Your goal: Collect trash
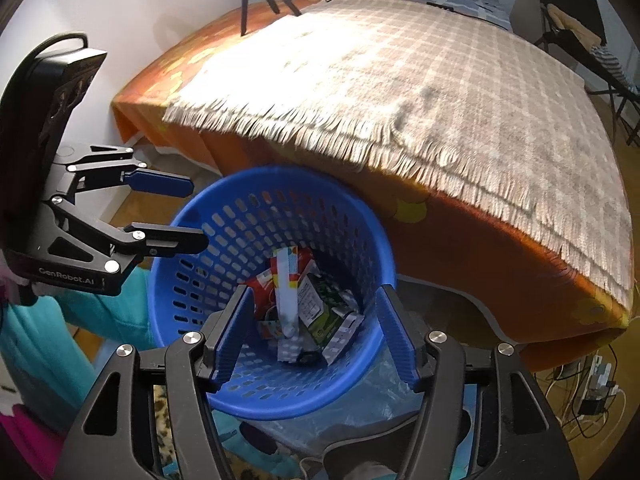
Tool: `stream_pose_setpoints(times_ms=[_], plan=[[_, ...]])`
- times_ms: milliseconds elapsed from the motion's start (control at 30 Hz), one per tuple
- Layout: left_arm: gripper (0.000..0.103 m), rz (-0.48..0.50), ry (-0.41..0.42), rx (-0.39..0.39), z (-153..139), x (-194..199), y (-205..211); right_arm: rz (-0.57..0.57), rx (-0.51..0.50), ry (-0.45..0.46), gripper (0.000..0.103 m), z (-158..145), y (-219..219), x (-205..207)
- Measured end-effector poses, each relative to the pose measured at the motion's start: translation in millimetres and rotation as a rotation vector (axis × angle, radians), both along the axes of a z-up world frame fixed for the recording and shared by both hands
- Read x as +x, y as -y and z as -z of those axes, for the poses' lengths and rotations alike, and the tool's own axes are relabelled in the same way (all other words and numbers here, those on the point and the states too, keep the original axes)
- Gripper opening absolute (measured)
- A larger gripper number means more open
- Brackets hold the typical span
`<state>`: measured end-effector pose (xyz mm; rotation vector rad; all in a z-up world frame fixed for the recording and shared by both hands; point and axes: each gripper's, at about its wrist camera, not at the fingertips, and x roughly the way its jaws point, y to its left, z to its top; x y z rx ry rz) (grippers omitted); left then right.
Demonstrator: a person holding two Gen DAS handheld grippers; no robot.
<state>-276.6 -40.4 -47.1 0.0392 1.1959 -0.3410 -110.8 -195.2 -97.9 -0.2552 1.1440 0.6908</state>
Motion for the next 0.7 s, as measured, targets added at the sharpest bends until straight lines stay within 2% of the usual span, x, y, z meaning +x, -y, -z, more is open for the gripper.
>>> stream_pose_setpoints(times_ms=[167,233,567,700], plan=[[0.060,-0.016,0.037,0.003,-17.6,10.6,-2.7,0.010,0.002,0.032,0.062,-14.6,1.8,11.2],[0.065,-0.026,0.052,0.003,-24.6,14.4,-4.9,0.011,0.005,0.045,0.063,-21.2,2.5,16.0],[0.068,-0.077,0.184,-0.009,-77.9,44.2,-18.6,0.017,0.028,0.124,0.063,-56.4,0.3,43.5],[0.072,-0.086,0.235,-0.016,-96.6,57.2,-18.2,0.021,0.039,0.158,0.066,-69.2,-1.3,55.9]])
